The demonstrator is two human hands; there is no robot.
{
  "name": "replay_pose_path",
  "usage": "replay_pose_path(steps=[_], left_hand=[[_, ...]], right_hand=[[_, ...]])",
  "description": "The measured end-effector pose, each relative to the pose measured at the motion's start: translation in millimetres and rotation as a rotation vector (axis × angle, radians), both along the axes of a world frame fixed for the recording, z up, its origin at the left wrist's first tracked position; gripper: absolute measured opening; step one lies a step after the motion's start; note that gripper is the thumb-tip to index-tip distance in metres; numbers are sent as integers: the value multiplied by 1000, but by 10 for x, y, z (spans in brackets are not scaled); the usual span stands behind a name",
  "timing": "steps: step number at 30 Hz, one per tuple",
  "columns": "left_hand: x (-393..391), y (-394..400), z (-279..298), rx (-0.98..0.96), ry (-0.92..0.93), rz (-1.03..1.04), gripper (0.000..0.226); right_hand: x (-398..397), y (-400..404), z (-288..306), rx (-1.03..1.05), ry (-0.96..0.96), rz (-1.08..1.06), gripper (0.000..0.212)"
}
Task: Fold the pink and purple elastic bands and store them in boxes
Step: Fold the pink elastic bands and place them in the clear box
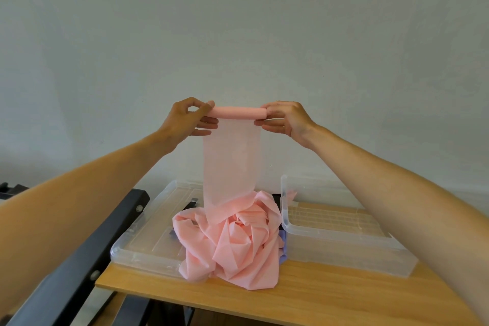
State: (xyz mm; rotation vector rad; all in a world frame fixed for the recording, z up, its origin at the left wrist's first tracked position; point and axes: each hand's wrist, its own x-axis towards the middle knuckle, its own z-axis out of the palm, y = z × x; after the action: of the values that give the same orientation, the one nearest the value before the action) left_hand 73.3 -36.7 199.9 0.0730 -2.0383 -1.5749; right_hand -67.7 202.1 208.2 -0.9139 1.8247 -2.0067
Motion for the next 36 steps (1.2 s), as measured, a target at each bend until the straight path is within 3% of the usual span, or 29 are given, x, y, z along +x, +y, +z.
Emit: replay_pose_path(steps=[4, 10, 14, 18, 20, 23, 29, 31, 36], left_hand=[[-38, 9, -39, 27, 21, -20, 24], [-38, -40, -64, -25, 9, -34, 29], [-48, -66, -80, -110, -30, -14, 48], [-67, -98, -127, -376, -48, 79, 28], [-42, -82, -142, -453, -48, 113, 19], [1, -52, -147, -453, -52, 117, 12], [-38, -77, -199, -204, -18, 41, 25], [-42, -70, -195, -123, -9, 36, 36], [-51, -96, -191, -70, -5, -13, 31]], right_hand=[[-38, -11, -49, 61, 117, -93, 19], [-107, 44, -96, 137, 266, -92, 42], [-133, 23, -89, 339, 539, -211, 14], [-80, 20, -109, 465, 690, -251, 5], [-48, 29, -133, 470, 664, -225, 5], [-29, 20, -167, 365, 480, -145, 9], [14, 11, -152, 159, 177, -6, 21], [14, -5, -149, 140, 178, -19, 17], [-68, -25, -175, 224, 355, -103, 34]])
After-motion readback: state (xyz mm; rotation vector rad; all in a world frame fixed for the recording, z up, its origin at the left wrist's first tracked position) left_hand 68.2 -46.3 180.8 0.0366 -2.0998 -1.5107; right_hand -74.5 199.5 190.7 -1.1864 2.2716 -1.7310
